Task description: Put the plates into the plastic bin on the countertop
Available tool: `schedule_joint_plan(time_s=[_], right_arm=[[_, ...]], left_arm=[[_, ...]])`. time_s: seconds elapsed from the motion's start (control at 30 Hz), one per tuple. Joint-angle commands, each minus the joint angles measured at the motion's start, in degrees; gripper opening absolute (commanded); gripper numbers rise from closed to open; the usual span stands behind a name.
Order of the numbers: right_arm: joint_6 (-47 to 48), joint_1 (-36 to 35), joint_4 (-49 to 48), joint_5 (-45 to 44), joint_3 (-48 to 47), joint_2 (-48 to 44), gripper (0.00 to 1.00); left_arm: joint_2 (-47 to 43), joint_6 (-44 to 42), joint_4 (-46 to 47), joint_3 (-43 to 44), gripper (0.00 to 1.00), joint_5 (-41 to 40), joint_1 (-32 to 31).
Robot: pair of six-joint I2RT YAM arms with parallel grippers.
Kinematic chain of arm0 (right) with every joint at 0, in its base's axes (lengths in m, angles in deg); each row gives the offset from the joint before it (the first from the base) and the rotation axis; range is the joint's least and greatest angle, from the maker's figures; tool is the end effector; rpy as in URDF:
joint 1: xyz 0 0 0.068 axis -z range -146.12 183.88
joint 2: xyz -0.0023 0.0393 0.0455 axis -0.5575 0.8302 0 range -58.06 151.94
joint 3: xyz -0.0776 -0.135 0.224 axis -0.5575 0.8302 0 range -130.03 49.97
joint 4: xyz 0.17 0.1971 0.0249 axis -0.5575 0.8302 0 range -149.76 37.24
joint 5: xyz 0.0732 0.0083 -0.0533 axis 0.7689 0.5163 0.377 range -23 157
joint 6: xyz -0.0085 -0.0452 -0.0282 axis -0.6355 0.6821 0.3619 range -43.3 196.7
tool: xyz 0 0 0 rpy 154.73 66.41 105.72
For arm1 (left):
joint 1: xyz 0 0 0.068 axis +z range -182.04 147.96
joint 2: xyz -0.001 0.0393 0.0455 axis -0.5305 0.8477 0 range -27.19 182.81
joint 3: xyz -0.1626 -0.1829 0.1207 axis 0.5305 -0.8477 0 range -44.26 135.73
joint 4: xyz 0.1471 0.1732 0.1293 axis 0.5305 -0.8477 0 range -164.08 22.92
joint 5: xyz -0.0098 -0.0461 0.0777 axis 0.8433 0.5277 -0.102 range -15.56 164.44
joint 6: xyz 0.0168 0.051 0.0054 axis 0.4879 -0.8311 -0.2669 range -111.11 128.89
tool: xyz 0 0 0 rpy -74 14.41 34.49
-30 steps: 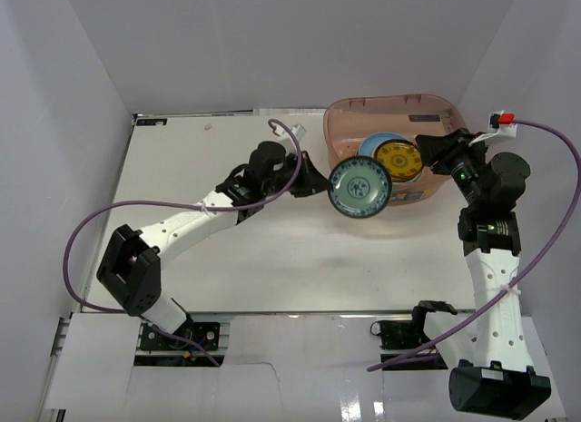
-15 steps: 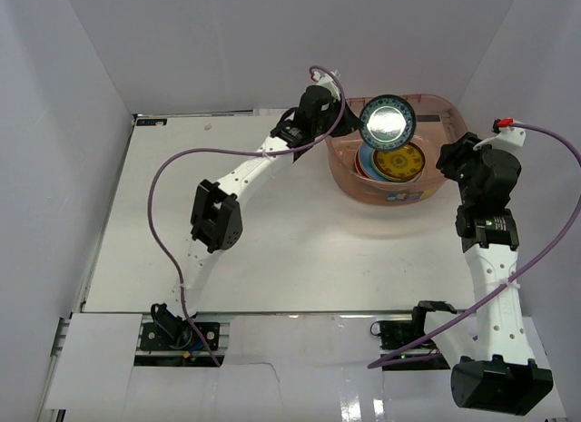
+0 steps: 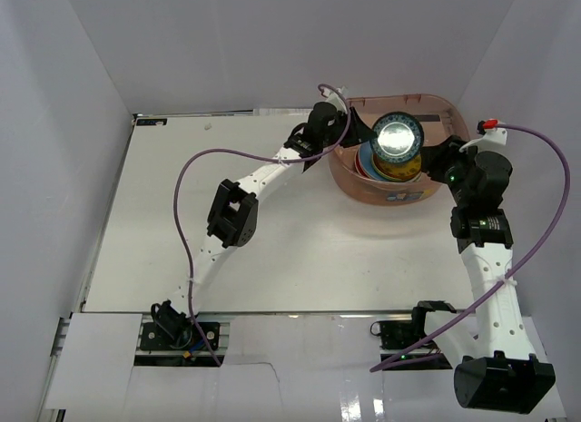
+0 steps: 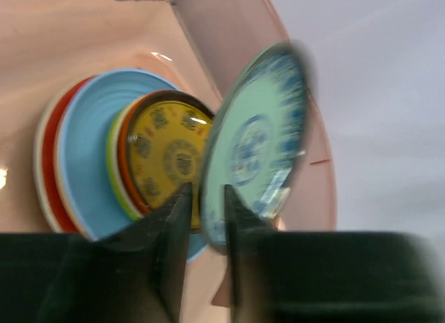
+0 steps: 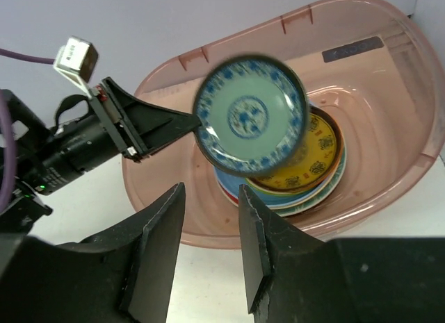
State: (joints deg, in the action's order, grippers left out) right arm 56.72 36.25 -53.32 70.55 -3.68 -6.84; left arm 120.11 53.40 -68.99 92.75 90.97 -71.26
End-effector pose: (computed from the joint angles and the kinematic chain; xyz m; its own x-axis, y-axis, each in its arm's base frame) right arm 0.2061 -0.0062 0.3819 -0.0726 0.3444 -0.9360 0.0047 0.9386 0.3450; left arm 0.4581 -0.3871 0.2486 -0.6928 -0.3020 -0.6548 0.4712 0.4978 -0.7282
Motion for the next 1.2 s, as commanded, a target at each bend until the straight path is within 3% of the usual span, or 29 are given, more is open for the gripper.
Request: schedule_joint_plan(time_s=[0.0,0.03,0.07,0.2,0.3,0.43,0.53,0.6,0.63,0.67,0.7,0.8,0.93,1.07,1.17], right_arm=[[-1.28,-0.26,-3.45,2.6,-0.4,-1.38,0.43],[-1.28,-0.26,-3.27,2.51,-0.58,-1.65,0.43],[-1.28,-0.26,-2.92,2.51,-1.1,-1.83,0.43],[-1.54,-0.26,-2.31,2.69,-1.9,-3.49,0.43],[-1.63,-0.26,-2.13,3.74,-1.9,-4.46,0.43],[-2.24,-0.26,-2.39,8.21,-0.41,-4.9,0.45],[-4.08,-0.26,-5.19,14.71,3.36,-5.17,0.51],[-5.58,-0.35,-8.52,21.82,5.82,-5.25,0.68],[-7.5,-0.35,-11.59,23.85,8.27,-5.34,0.88],[-8.57,-0.44,-13.19,27.26,9.6,-5.52,0.99],[-9.36,-0.52,-14.25,28.17,10.66,-6.21,0.9],[-9.11,-1.49,-14.53,28.71,14.18,-7.18,0.9],[-6.73,-2.11,-10.12,29.04,18.21,-7.19,0.9],[-12.43,-2.28,-18.2,31.96,27.0,-9.73,0.9],[-14.29,-2.28,-18.66,31.17,23.79,-9.56,0.9]], left_arm=[[-0.79,2.42,4.29,2.38,0.39,4.12,-0.33],[-1.05,2.25,3.68,2.21,0.46,4.38,-0.33],[-1.4,2.07,3.32,1.95,0.61,4.47,-0.24],[-5.79,0.32,3.06,-1.04,0.86,4.91,-0.24],[-11.23,-0.91,-0.01,-2.53,0.93,5.61,0.02],[-23.17,-7.4,-2.92,-9.81,0.98,6.14,0.11],[-36.53,-10.49,-3.36,-22.63,0.98,6.14,-0.06],[-47.47,-14.18,-3.71,-34.36,0.98,5.27,-0.42],[-51.12,-15.58,-4.41,-38.62,0.98,4.83,-0.5],[-54.98,-18.55,-4.76,-42.84,0.98,4.3,-0.68],[-62.76,-19.71,-5.12,-47.14,0.98,2.12,-0.68],[-76.84,-22.54,-9.31,-65.75,0.98,-4.54,-0.77],[-89.54,-22.98,-18.02,-76.16,0.98,-14.06,-0.68],[-98.77,-22.54,-21.2,-83.3,0.98,-19.96,-0.68],[-100.55,-22.28,-21.2,-85.15,0.98,-21.37,-0.68]])
